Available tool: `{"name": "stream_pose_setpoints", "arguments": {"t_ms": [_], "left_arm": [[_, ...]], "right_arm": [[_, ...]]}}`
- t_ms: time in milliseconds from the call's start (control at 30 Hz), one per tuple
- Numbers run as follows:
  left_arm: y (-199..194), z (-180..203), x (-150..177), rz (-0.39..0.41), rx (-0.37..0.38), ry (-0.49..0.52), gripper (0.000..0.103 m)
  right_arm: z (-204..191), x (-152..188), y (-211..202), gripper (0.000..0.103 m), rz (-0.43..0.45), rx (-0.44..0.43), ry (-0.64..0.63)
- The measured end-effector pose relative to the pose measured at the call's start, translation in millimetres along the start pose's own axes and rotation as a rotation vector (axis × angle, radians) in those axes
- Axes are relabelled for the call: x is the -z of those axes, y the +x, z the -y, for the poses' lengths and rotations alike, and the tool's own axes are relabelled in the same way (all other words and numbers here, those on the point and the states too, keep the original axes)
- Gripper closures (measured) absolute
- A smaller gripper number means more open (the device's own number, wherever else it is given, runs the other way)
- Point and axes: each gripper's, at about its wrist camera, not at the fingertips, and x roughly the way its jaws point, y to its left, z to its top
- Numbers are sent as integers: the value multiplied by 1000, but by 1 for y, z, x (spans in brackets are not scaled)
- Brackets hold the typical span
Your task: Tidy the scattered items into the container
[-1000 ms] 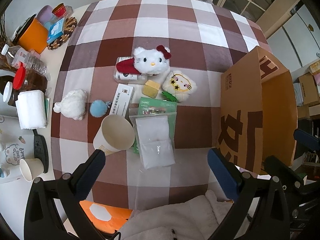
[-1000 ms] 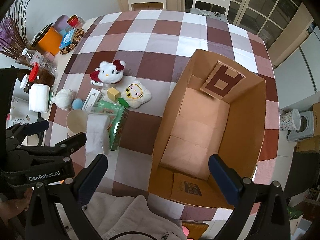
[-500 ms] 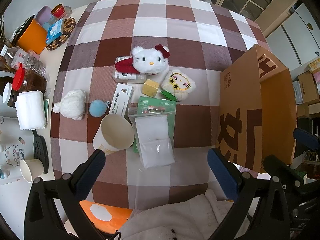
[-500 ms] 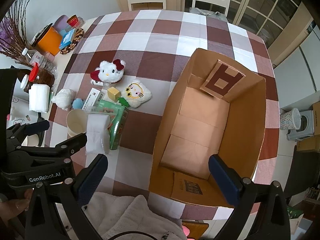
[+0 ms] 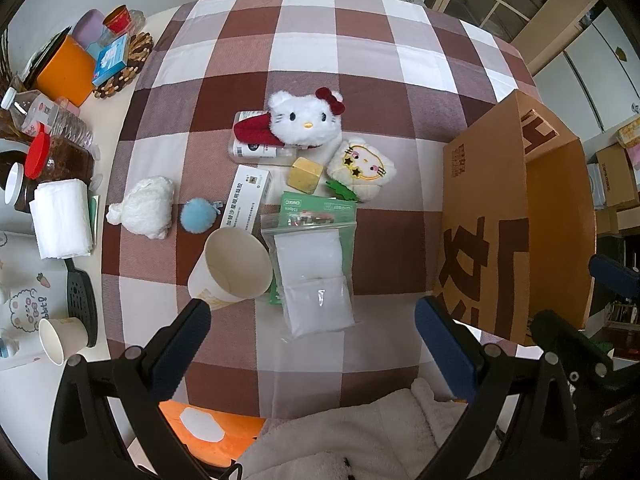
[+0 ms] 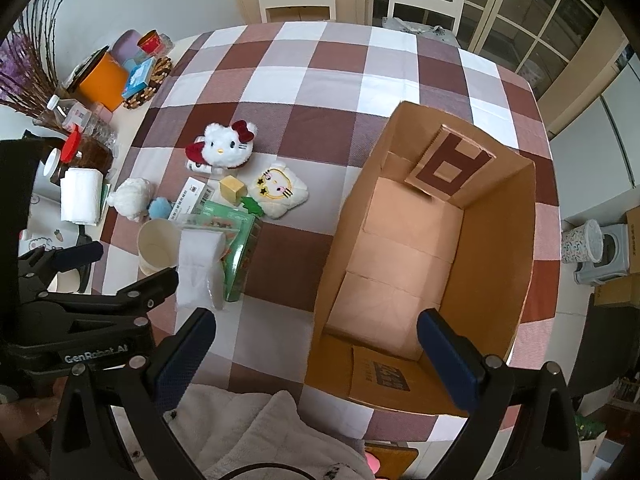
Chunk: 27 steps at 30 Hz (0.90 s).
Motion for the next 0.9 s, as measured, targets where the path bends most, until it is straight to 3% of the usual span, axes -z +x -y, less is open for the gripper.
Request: {"name": "stream_pose_setpoints", "arguments": {"t_ms": [167, 333, 400, 700, 900], "left_arm": [[1, -19, 0, 17, -24, -28, 0], [1, -62, -5, 43, -50, -119, 0], [2, -86, -6, 60, -54, -169, 0], [36, -160, -26, 96, -164, -224, 0], [78, -186, -44, 78, -158, -232, 0]], "right_arm": [[-9, -7, -4, 1, 18, -20, -3], [-25, -22, -11, 1, 59, -37, -61], [-39, -39, -9, 1, 79, 9, 58], [-68, -98, 8, 1, 124, -25, -13], [-67, -129, 63, 1, 27, 9, 57]]}}
